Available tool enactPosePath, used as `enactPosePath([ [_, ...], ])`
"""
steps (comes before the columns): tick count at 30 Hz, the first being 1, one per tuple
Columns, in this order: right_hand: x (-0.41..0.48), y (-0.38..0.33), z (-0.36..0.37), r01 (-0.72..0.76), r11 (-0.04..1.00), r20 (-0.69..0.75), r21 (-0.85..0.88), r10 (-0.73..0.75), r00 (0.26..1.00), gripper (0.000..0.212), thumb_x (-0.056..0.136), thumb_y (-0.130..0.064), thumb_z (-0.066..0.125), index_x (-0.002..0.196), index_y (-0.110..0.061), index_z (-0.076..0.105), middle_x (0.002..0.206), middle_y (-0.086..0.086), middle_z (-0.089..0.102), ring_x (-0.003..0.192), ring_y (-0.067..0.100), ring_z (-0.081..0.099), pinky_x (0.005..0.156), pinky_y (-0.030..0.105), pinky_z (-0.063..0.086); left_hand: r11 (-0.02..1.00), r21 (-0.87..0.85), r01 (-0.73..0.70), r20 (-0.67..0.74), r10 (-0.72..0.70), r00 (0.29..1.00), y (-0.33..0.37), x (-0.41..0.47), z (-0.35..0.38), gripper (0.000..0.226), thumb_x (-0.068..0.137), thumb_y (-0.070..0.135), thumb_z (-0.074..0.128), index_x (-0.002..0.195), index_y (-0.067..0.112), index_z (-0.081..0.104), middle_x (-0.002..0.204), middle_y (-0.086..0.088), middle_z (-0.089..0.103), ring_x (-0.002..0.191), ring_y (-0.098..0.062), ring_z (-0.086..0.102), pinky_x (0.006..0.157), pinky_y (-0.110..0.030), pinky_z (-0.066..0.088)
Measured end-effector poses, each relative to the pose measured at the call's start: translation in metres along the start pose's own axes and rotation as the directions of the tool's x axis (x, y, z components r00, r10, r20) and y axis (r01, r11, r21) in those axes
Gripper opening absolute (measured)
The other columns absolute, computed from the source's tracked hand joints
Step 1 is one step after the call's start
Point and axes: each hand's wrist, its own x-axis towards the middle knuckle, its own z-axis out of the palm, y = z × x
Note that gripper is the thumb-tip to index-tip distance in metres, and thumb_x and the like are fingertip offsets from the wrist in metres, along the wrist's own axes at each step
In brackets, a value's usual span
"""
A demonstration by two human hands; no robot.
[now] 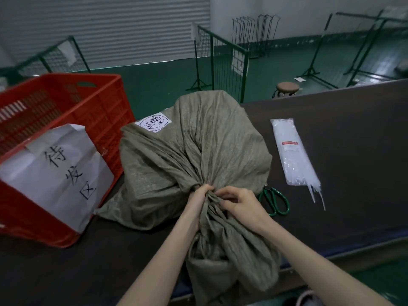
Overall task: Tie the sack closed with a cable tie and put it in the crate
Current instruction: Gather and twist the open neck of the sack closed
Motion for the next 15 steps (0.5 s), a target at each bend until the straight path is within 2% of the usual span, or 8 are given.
enactPosePath([
  [2, 0.003, 0.003, -0.005, -0.009, 1.000, -0.087, 0.022, 0.011, 0.996, 0.022, 0.079, -0.002, 0.063, 0.084, -0.022, 0.071, 0.084, -0.001, 0.074, 0.079, 0.006, 0.067, 0.080, 0.024, 0.051, 1.000, 0.011, -0.012, -0.041, 0.012, 0.999, -0.001, 0.000, 0.002, 0.010, 0.075, 0.015, 0.060, 0.076, 0.005, 0.064, 0.066, -0.012, 0.063, 0.054, -0.022, 0.061, 0.051, -0.024, 0.047],
  [4, 0.004, 0.008, -0.010, -0.040, 0.999, -0.247, -0.031, 0.031, 0.968, 0.018, 0.077, -0.002, 0.063, 0.080, -0.019, 0.070, 0.082, 0.002, 0.073, 0.079, 0.014, 0.067, 0.077, 0.025, 0.050, 1.000, -0.010, -0.029, -0.056, 0.029, 0.998, -0.003, -0.001, 0.003, 0.015, 0.079, 0.011, 0.059, 0.088, 0.001, 0.066, 0.073, -0.015, 0.066, 0.057, -0.023, 0.065, 0.049, -0.022, 0.049],
  [6, 0.006, 0.014, -0.015, -0.093, 0.993, -0.421, -0.072, 0.054, 0.905, 0.016, 0.074, -0.004, 0.066, 0.085, -0.016, 0.065, 0.089, 0.006, 0.066, 0.084, 0.021, 0.063, 0.076, 0.025, 0.046, 0.999, -0.030, -0.041, -0.066, 0.039, 0.997, -0.005, -0.004, 0.005, 0.023, 0.080, 0.008, 0.058, 0.098, -0.004, 0.066, 0.080, -0.018, 0.068, 0.063, -0.024, 0.067, 0.049, -0.022, 0.051],
  [7, 0.007, 0.018, -0.017, -0.133, 0.988, -0.471, -0.076, 0.082, 0.878, 0.020, 0.074, -0.006, 0.068, 0.092, -0.013, 0.062, 0.097, 0.007, 0.060, 0.091, 0.025, 0.060, 0.082, 0.028, 0.045, 0.998, -0.033, -0.044, -0.074, 0.042, 0.996, -0.006, -0.005, 0.006, 0.025, 0.081, 0.008, 0.058, 0.101, -0.004, 0.065, 0.083, -0.019, 0.069, 0.066, -0.025, 0.067, 0.051, -0.023, 0.052],
  [9, 0.010, 0.027, -0.018, -0.257, 0.965, -0.477, -0.056, 0.201, 0.856, 0.039, 0.075, -0.013, 0.070, 0.110, -0.007, 0.054, 0.113, 0.011, 0.047, 0.107, 0.032, 0.050, 0.096, 0.038, 0.039, 0.998, -0.050, -0.038, -0.082, 0.034, 0.996, -0.006, -0.007, 0.008, 0.026, 0.080, 0.009, 0.059, 0.102, -0.003, 0.064, 0.090, -0.021, 0.069, 0.073, -0.027, 0.068, 0.057, -0.025, 0.052],
  [11, 0.014, 0.035, -0.018, -0.353, 0.935, -0.440, 0.000, 0.318, 0.840, 0.051, 0.076, -0.016, 0.070, 0.119, -0.003, 0.046, 0.123, 0.017, 0.043, 0.114, 0.033, 0.045, 0.100, 0.037, 0.035, 0.997, -0.080, -0.023, -0.071, 0.017, 0.997, -0.005, -0.008, 0.009, 0.022, 0.079, 0.011, 0.060, 0.095, -0.002, 0.065, 0.088, -0.020, 0.067, 0.073, -0.028, 0.066, 0.062, -0.027, 0.052],
  [13, 0.018, 0.039, -0.016, -0.369, 0.929, -0.367, 0.035, 0.355, 0.860, 0.044, 0.076, -0.014, 0.069, 0.116, -0.002, 0.053, 0.121, 0.018, 0.053, 0.111, 0.030, 0.053, 0.092, 0.032, 0.039, 0.992, -0.120, 0.038, 0.001, -0.038, 0.999, -0.006, -0.010, 0.011, 0.025, 0.075, 0.015, 0.062, 0.094, -0.001, 0.066, 0.093, -0.021, 0.066, 0.078, -0.030, 0.065, 0.070, -0.032, 0.053],
  [15, 0.019, 0.038, -0.012, -0.336, 0.942, -0.276, 0.026, 0.329, 0.903, 0.035, 0.075, -0.009, 0.066, 0.109, -0.006, 0.063, 0.113, 0.015, 0.066, 0.107, 0.028, 0.061, 0.091, 0.034, 0.045, 0.983, -0.147, 0.113, 0.085, -0.101, 0.991, -0.009, -0.011, 0.011, 0.038, 0.076, 0.021, 0.062, 0.105, -0.002, 0.067, 0.106, -0.021, 0.066, 0.089, -0.031, 0.065, 0.080, -0.036, 0.053],
])
